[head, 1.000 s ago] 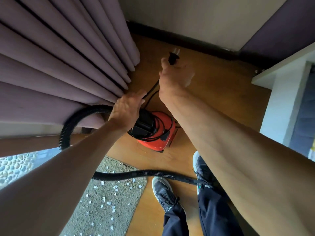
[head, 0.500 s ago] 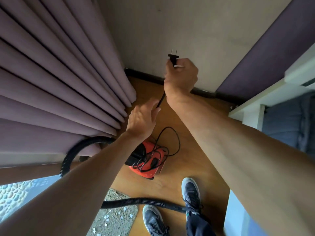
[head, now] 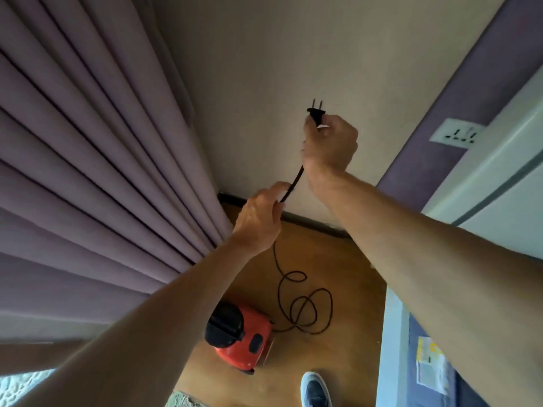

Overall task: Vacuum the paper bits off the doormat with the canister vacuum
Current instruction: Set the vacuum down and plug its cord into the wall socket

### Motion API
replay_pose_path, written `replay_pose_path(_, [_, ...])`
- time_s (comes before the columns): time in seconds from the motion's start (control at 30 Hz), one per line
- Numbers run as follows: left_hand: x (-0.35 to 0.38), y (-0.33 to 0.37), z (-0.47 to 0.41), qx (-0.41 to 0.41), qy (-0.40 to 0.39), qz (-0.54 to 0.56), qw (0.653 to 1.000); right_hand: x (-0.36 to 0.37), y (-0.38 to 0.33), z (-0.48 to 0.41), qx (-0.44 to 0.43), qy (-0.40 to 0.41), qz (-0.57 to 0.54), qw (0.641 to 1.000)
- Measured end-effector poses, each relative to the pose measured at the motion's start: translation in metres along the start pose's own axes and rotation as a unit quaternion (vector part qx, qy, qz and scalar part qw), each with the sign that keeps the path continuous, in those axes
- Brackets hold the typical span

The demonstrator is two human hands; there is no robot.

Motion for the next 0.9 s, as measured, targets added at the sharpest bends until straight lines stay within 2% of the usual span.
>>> replay_pose_path(0.13, [-0.042,0.069,-0.027,0.023,0.016,0.033,0.999,-0.024,-0.094,-0.032,-0.069,-0.003,-0.013,0.998])
replay_pose_path(0.33, [-0.102,0.168,-0.064,0.034,0.052,0.105,0.992,-0.049,-0.234,-0.047,-0.125,0.013,-0.028,0.992])
replay_pose_path(0.47, [-0.127,0.214,-0.077,0.045,0.076,0.131,0.987,-0.07,-0.297,-0.048,-0.172,0.03,-0.006,0.985])
replay_pose_path(0.7, [-0.131,0.276,-0.102,0.065,0.058,0.158,0.984,-0.121,-0.334,-0.082,-0.197,0.059,0.044,0.978])
replay_pose_path(0.9, [-0.083,0.314,-0.13,0.072,0.012,0.164,0.984,-0.172,-0.307,-0.136,-0.17,0.086,0.065,0.979])
Point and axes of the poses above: each hand's wrist, its own z-axis away from the middle knuckle, its own x-axis out of the palm, y = z × x, the point moved 7 cm from there along -z, towards the middle knuckle, and after that the axes turned 6 degrees about z, right-handed, at the moved point
